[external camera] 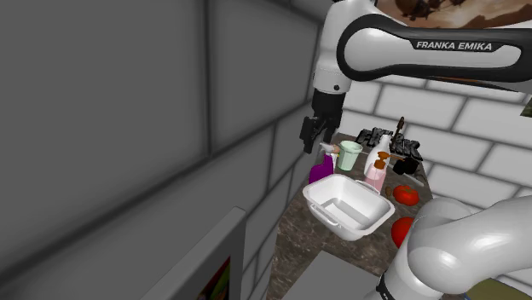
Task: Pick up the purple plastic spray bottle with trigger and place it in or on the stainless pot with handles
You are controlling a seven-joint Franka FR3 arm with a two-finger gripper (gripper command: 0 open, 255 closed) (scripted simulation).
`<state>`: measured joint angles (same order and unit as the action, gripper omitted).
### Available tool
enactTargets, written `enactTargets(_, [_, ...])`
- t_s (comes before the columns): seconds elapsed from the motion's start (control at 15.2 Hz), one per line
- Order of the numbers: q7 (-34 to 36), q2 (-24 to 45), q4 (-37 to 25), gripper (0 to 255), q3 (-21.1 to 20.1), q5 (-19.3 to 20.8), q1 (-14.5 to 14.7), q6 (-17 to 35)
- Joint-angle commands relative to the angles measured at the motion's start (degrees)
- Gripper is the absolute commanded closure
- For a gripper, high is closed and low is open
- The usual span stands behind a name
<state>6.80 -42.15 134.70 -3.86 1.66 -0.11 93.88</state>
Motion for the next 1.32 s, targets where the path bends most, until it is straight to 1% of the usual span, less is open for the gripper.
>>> enactTargets(0.0, [0.00, 0.00, 0.00, 0, 0.00, 0.00, 0.00, 0.00])
enactTargets(0.33, [-7.97, 0.72, 3.11, 0, 6.48, 3.64, -1.88, 5.43])
enactTargets(0.66, [-15.87, 3.83, 4.15, 0, 13.15, 6.73, -3.60, 11.33])
enactTargets(0.99, [-23.93, 9.22, 3.06, 0, 19.91, 8.51, -4.72, 17.39])
enactTargets(1.25, [-30.75, 14.99, 0.65, 0, 25.38, 8.40, -4.88, 22.05])
